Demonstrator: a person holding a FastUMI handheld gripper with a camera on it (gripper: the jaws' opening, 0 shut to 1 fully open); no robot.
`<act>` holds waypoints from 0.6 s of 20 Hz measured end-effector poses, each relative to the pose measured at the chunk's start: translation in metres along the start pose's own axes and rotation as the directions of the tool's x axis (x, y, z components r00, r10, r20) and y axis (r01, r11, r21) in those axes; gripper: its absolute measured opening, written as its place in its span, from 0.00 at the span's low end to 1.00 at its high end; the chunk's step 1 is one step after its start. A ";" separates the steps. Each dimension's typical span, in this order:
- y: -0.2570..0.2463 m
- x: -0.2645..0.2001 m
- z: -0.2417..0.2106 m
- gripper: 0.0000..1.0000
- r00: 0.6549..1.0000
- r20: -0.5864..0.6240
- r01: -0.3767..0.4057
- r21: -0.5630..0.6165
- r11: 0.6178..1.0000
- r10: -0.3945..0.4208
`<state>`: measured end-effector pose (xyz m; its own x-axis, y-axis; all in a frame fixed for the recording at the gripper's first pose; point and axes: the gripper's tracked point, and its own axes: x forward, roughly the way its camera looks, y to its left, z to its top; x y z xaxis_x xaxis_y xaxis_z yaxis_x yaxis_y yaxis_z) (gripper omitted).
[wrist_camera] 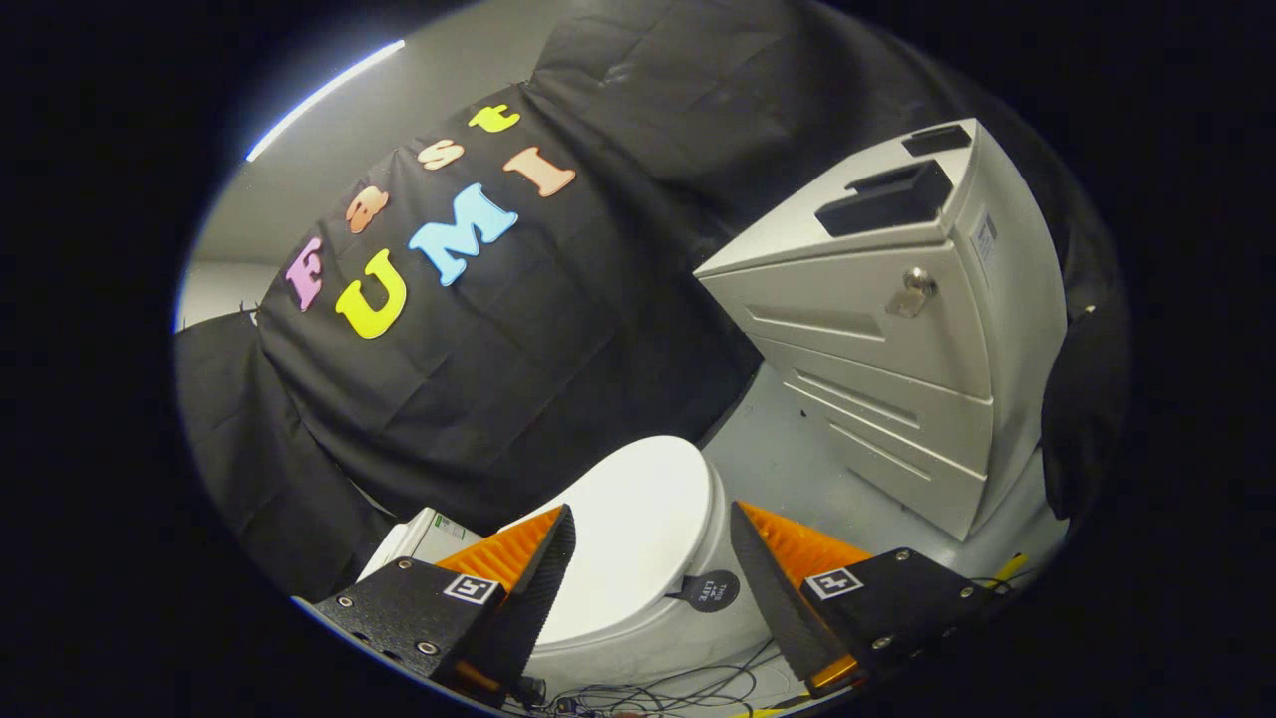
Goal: Open the toilet lid.
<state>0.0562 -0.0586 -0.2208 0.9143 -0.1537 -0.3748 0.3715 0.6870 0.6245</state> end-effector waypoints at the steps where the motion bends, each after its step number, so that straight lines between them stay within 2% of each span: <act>1: -0.003 0.003 -0.008 0.96 1.000 -0.018 0.001 0.023 1.000 -0.001; 10: -0.040 0.025 -0.063 0.95 0.990 -0.127 0.087 0.153 0.984 -0.068; 12: -0.044 0.031 -0.076 0.94 0.985 -0.160 0.090 0.205 0.975 -0.057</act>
<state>0.0555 -0.0398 -0.3115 0.8540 -0.0768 -0.5146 0.4771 0.5102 0.7156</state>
